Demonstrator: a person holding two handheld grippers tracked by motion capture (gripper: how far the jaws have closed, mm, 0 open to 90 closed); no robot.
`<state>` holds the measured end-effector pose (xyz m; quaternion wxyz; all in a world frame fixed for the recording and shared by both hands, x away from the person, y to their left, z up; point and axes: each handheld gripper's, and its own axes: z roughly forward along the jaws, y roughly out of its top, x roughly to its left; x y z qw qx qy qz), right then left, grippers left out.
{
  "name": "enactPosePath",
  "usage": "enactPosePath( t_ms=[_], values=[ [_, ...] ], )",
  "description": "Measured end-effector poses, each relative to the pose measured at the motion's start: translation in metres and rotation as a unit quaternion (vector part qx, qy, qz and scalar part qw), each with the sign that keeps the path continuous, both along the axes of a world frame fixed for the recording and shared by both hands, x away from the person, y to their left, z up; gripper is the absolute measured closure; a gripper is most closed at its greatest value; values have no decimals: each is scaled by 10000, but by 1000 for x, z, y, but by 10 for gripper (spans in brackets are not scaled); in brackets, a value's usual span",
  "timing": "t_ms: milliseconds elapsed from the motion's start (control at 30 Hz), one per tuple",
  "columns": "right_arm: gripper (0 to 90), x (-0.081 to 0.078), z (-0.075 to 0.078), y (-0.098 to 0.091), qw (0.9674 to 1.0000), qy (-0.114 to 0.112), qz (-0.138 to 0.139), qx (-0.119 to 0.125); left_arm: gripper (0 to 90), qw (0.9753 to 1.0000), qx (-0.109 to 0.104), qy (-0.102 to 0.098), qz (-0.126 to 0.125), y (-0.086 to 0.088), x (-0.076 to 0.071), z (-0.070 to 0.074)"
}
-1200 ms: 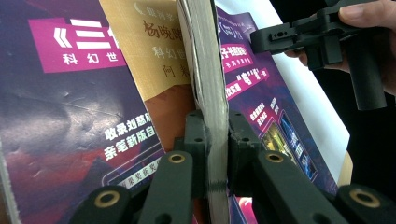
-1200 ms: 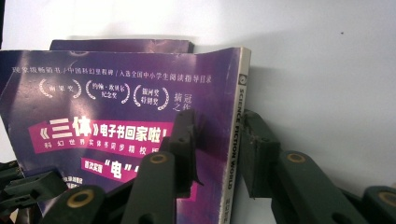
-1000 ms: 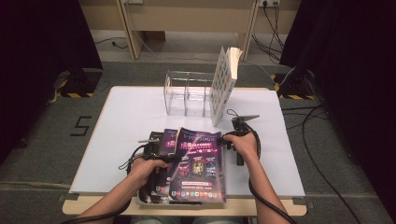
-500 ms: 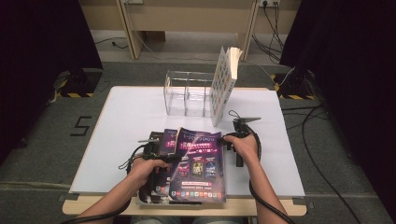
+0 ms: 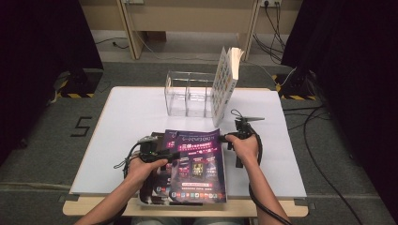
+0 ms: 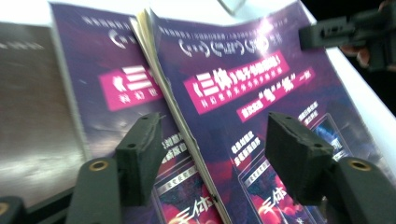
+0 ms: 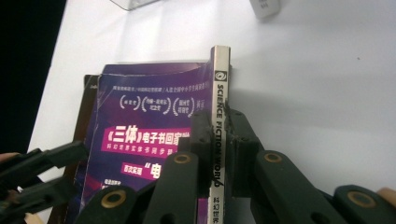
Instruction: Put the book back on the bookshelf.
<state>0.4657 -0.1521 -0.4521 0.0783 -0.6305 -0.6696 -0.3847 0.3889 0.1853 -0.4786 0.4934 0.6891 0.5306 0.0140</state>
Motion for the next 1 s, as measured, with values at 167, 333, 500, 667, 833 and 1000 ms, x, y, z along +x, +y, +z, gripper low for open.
enactPosePath(
  t_ms=[167,333,500,667,833,1000],
  values=[
    [835,-8,6,-1,9994,-303,-23,139,358,9994,-252,-154,159,19,-10,7],
    [835,-14,12,2,9984,-547,-6,162,370,9987,-220,-356,279,38,-20,7],
    [835,-18,16,4,9970,-752,24,175,375,9979,-257,-479,339,51,-28,5],
    [836,-22,21,7,9953,-958,83,127,382,9966,-35,-615,538,62,-34,-2],
    [836,-23,31,11,9938,-1091,188,85,387,9956,-131,-625,685,68,-37,-4],
    [837,-23,48,17,9901,-1368,327,-5,403,9948,-98,-707,730,71,-38,-4]
  ],
)
